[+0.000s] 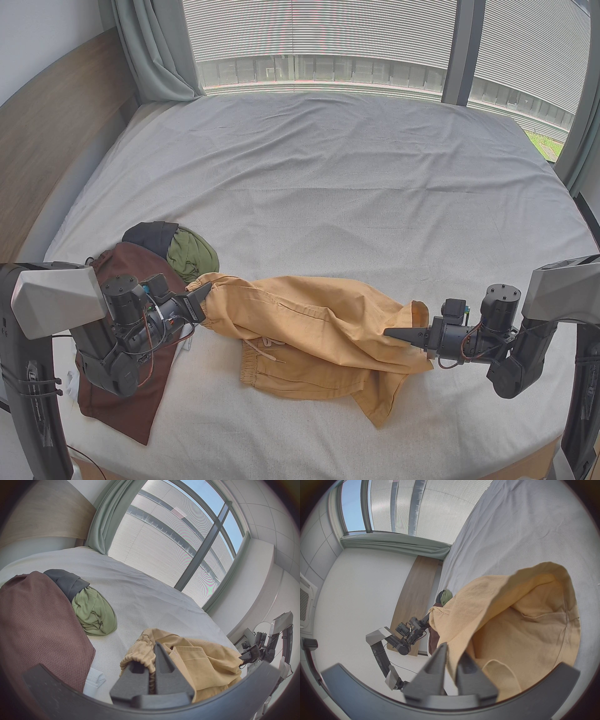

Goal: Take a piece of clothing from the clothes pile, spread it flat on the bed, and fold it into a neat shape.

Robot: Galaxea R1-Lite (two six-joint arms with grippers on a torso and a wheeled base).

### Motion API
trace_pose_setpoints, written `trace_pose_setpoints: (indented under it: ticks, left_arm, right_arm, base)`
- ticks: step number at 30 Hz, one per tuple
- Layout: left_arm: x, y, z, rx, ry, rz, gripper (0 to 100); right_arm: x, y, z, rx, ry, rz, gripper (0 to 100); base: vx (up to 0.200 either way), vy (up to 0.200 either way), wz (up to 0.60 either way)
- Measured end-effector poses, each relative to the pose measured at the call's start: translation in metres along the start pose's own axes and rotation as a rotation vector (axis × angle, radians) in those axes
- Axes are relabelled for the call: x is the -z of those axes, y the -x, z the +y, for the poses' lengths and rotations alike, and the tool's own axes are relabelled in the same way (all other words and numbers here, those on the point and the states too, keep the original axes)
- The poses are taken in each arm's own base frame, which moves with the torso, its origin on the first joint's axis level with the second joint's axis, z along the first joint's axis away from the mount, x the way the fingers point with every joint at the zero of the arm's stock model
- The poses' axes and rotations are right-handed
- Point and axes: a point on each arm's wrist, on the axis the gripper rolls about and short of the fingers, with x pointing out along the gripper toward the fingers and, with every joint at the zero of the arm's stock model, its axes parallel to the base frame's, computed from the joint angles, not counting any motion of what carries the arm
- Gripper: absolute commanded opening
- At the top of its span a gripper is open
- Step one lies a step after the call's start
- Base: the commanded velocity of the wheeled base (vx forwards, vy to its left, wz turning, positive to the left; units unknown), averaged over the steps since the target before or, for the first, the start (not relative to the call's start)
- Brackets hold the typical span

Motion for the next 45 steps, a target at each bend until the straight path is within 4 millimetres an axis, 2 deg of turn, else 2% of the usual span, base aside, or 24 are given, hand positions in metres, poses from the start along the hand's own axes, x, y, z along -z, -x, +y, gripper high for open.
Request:
trace_pose_setpoints:
  ticks: [15,30,39,40,45]
  left_arm:
    - [0.0,0.0,0.0,0.001,0.0,0.001,0]
    - [0.002,-0.001,0.0,0.001,0.001,0.004,0]
    - [0.003,-0.002,-0.001,0.003,0.001,0.007,0]
    - [0.003,-0.002,-0.001,0.003,0.002,0.007,0]
    - [0.003,-0.002,-0.001,0.002,0.003,0.009,0]
  right_arm:
    - [0.0,-0.002,-0.004,0.022,0.099,-0.016,100]
    - [0.012,0.002,-0.002,-0.014,0.337,0.049,100]
    - [0.008,0.0,-0.002,-0.023,0.398,0.039,100]
    - [0.007,0.0,-0.002,-0.022,0.399,0.036,0]
    - [0.004,-0.001,-0.002,-0.026,0.413,0.025,0]
  base:
    - [0.0,0.0,0.0]
    - [0.0,0.0,0.0]
    - [0.0,0.0,0.0]
    - [0.0,0.0,0.0]
    - [0.0,0.0,0.0]
